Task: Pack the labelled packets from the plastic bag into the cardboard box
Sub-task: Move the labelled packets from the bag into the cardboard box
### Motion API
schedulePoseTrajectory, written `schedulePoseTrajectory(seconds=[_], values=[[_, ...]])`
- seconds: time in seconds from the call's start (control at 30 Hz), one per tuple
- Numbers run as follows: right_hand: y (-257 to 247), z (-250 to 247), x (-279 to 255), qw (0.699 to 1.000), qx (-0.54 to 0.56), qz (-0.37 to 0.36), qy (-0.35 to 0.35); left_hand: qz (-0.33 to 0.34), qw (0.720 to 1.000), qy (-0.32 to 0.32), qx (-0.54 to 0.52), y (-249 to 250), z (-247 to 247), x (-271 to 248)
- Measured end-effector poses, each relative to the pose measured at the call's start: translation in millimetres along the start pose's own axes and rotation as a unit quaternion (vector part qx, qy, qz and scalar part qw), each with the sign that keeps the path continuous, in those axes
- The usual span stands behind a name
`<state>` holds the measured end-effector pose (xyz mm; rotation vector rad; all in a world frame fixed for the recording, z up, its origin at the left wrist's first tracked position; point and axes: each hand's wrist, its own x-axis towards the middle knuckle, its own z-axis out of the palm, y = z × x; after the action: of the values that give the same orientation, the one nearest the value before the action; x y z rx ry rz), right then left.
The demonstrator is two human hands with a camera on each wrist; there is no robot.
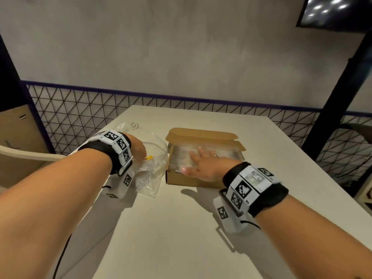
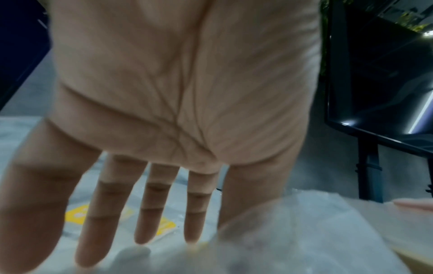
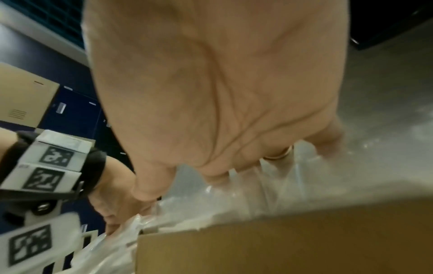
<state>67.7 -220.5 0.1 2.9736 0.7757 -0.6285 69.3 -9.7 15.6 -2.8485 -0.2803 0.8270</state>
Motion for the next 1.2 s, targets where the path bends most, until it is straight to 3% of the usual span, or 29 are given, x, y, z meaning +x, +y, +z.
schedulePoseTrajectory(seconds=[0.2,0.57,0.8,0.97,1.2], values=[[0.0,-12.8,-4.9,0.998,0.055,0.001,0.015,-0.027,0.999,0.018,-0.037,-20.5,10.0,-3.9],[-2.9,-2.6,6.4,0.999,0.026,0.044,-0.006,-0.003,0.997,0.031,0.064,-11.6,29.1,-8.8],[-2.6,-0.6,9.7,0.998,0.032,0.045,0.002,0.01,0.992,0.109,-0.07,-28.5,32.1,-1.6],[-0.2,-1.0,11.0,0.998,0.042,0.043,0.008,0.044,0.961,0.169,-0.212,-44.5,21.2,-5.9],[0.2,-2.1,6.9,0.998,0.052,0.035,0.032,0.042,0.944,0.262,-0.197,-41.2,10.7,-19.0]])
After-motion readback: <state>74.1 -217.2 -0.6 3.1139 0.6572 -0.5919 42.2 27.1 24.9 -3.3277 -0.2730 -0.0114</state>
